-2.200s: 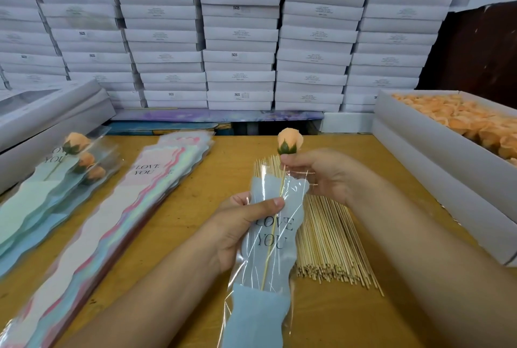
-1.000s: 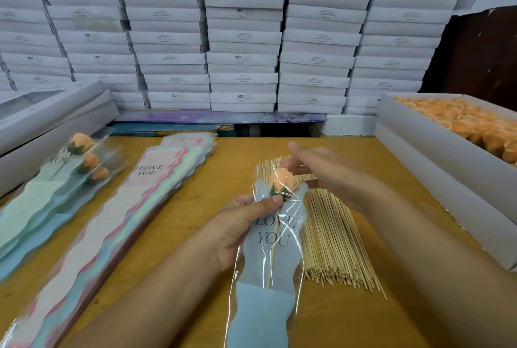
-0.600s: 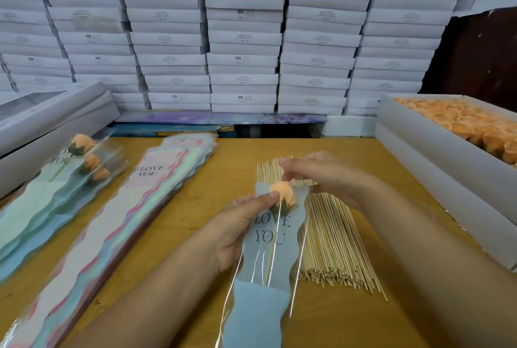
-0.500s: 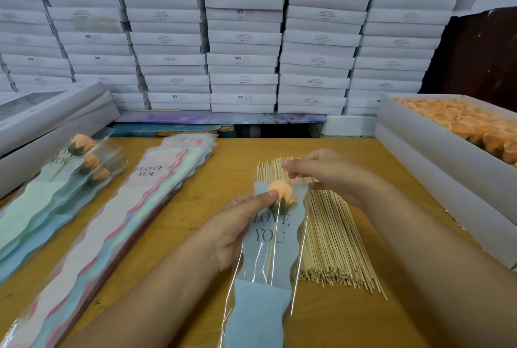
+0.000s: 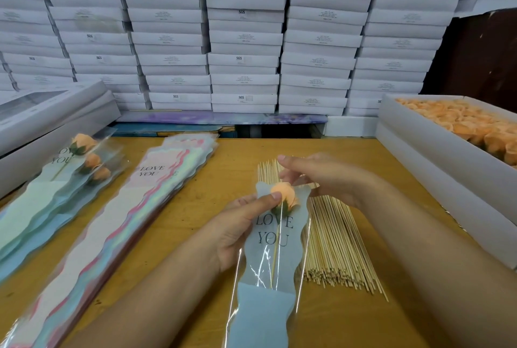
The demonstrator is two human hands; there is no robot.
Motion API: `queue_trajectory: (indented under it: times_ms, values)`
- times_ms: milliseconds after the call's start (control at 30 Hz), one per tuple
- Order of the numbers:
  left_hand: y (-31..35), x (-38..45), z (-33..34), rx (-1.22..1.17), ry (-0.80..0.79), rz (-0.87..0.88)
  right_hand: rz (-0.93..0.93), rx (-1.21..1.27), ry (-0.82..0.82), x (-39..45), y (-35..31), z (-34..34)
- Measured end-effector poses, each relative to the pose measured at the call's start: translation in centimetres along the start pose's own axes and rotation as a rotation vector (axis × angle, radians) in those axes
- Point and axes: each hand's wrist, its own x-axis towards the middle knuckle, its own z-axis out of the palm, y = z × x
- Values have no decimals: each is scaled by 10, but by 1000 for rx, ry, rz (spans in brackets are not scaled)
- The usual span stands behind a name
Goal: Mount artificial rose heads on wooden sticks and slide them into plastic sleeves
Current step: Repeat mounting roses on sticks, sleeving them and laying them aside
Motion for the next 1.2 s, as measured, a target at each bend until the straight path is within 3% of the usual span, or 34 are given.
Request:
queue_trajectory:
  times_ms: [267, 467, 667, 867, 1033, 1200]
  values:
    - [-2, -1, 0, 42, 45, 3, 50, -57, -225, -3, -2, 0]
    - [1, 2, 0, -1, 112, 46, -2, 284, 110, -7, 6, 0]
    - [3, 1, 1, -83, 157, 56, 103, 351, -86, -28, 23, 23]
    - [6, -2, 3, -60, 141, 33, 73, 453, -196, -37, 33, 44]
    - [8, -4, 6, -28, 111, 52, -11, 532, -84, -35, 37, 50]
    - [10, -10, 4, 60, 70, -32, -66, 574, 158, -29, 37, 42]
